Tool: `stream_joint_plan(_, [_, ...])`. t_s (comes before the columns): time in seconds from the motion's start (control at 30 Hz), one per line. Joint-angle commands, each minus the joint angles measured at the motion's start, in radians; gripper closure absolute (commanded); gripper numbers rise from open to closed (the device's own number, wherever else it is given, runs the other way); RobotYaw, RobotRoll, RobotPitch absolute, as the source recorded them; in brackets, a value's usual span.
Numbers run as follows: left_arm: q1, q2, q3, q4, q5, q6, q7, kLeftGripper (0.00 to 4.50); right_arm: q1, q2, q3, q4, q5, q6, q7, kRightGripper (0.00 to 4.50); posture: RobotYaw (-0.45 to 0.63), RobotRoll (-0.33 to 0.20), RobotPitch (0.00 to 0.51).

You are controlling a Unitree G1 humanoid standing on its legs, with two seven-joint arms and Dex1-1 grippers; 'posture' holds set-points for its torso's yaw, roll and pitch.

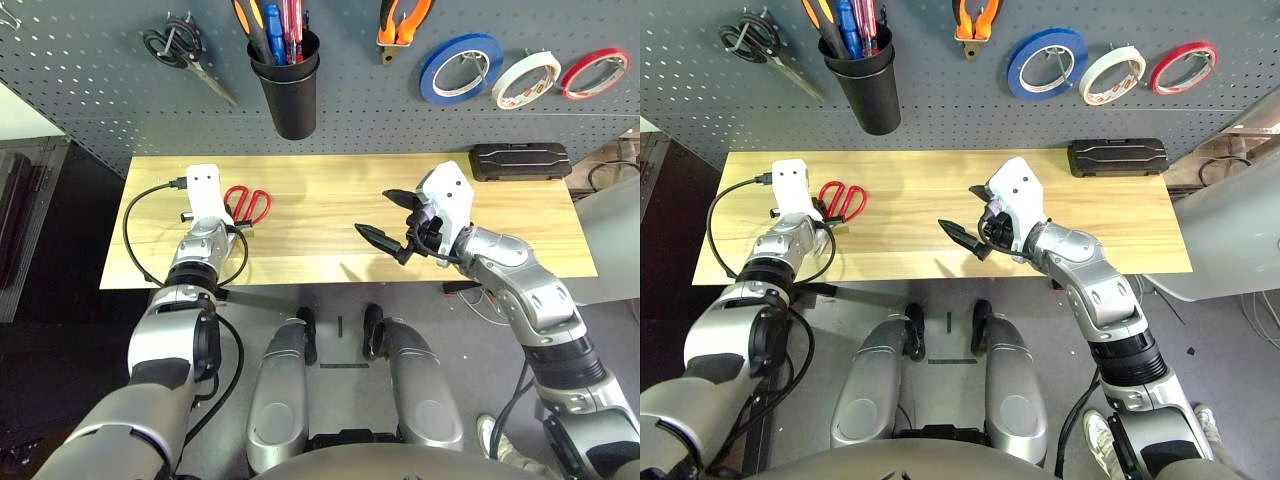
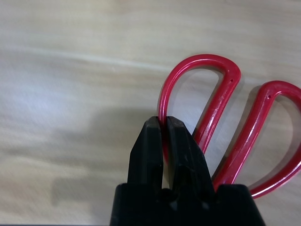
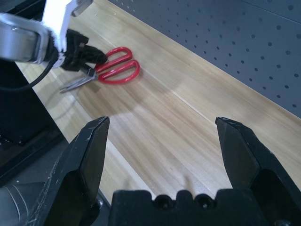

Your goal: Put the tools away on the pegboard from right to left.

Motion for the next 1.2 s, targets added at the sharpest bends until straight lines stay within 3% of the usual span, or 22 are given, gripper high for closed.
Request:
stream_joint_plan(0.03, [0.134,-0.072,0.061,-0.261,-0.096,0.151,0.036,4.48,-0.001,0.003,0.015,0.041,-0.006,-0.038,0.021,0.0,0.0,0.0,0.332])
stream_joint_plan(0.23, [0.272,-0.169,0.108,-0.701,-0.201,0.217,0.065,4.48,-0.028,0.013,0.022,0.105,-0.007,-0.115,0.064,0.0,0.07,0.0,0.317])
stream_joint_plan(0.43, [0.348,-0.216,0.128,-0.902,-0.256,0.205,0.072,4.48,-0.044,0.015,-0.003,0.138,0.016,-0.16,0.105,0.0,0.15,0.0,0.301])
stream_joint_plan(0.8, [0.406,-0.223,0.191,-1.098,-0.356,0.162,0.074,4.48,-0.054,0.023,-0.078,0.12,0.113,-0.294,0.188,0.0,0.23,0.0,0.282])
stream_joint_plan(1.2, [0.26,-0.122,0.26,-1.134,-0.447,0.164,0.115,4.48,0.004,0.021,-0.151,0.034,0.212,-0.41,0.225,0.0,0.23,0.0,0.282])
